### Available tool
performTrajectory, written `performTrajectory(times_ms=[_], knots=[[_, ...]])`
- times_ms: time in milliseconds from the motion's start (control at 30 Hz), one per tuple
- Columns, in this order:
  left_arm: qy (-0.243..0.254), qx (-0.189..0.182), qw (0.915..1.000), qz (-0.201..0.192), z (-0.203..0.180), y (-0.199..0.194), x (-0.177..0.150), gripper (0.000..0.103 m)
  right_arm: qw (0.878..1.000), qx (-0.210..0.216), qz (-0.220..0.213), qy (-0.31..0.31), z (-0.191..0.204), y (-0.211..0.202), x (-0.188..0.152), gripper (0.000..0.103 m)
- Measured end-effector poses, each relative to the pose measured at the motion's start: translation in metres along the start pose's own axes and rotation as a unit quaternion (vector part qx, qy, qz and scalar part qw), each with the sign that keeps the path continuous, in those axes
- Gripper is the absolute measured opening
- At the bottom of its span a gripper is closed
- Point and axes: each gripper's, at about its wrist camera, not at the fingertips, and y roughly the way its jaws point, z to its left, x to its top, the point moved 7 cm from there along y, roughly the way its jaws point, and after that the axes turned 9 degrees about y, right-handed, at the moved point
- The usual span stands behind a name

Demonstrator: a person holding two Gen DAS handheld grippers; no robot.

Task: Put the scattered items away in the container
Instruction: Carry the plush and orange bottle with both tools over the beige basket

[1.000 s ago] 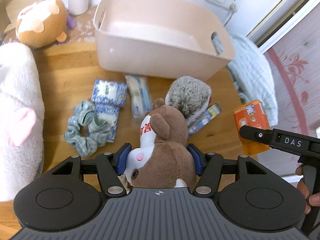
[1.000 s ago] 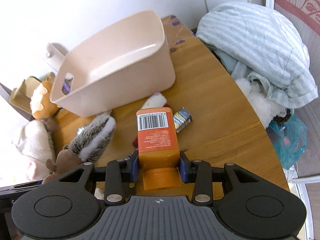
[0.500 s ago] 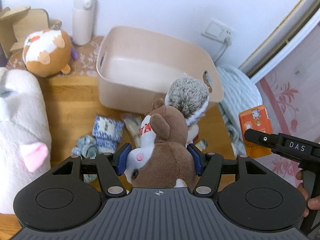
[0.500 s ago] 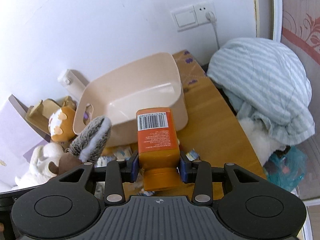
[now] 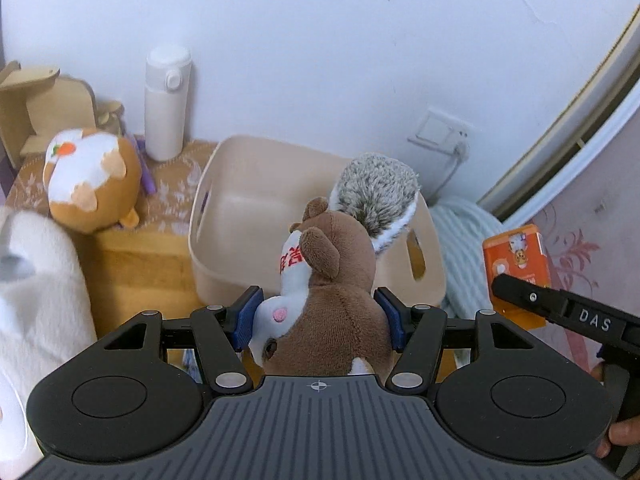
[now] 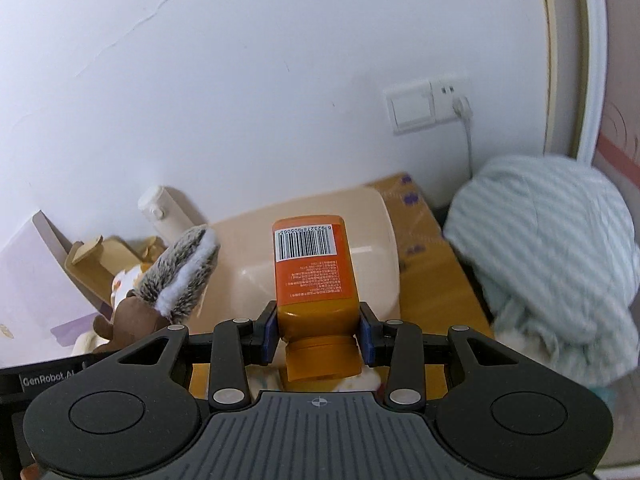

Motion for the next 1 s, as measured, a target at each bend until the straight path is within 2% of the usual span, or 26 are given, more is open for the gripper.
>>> performTrajectory(times_ms=[267, 400, 500, 700, 767, 1000], knots=[[0.035, -0.003, 0.9994, -0.002, -0.001, 0.025, 0.03, 0.062, 0.999, -0.028, -0.016, 0.013, 0.0, 0.029, 0.02, 0.037], [0.046, 0.02, 0.9988, -0.001, -0.007, 0.04, 0.042, 0.062, 0.999, -0.039, -0.019, 0.015, 0.0, 0.051, 0.028, 0.037], [0.058, 0.022, 0.998, 0.007, -0.014, 0.055, 0.049, 0.062, 0.999, -0.043, -0.013, 0.028, -0.004, 0.069, 0.035, 0.037], [0.08, 0.029, 0.9956, 0.038, -0.025, 0.089, 0.049, 0.062, 0.998, -0.06, 0.002, 0.026, -0.02, 0.099, 0.043, 0.037], [0.087, 0.022, 0.9943, 0.057, -0.025, 0.102, 0.046, 0.062, 0.997, -0.065, 0.012, 0.026, -0.026, 0.109, 0.043, 0.037], [0.095, 0.034, 0.9904, 0.095, -0.022, 0.144, 0.037, 0.062, 0.995, -0.096, 0.038, 0.018, -0.039, 0.145, 0.037, 0.037]])
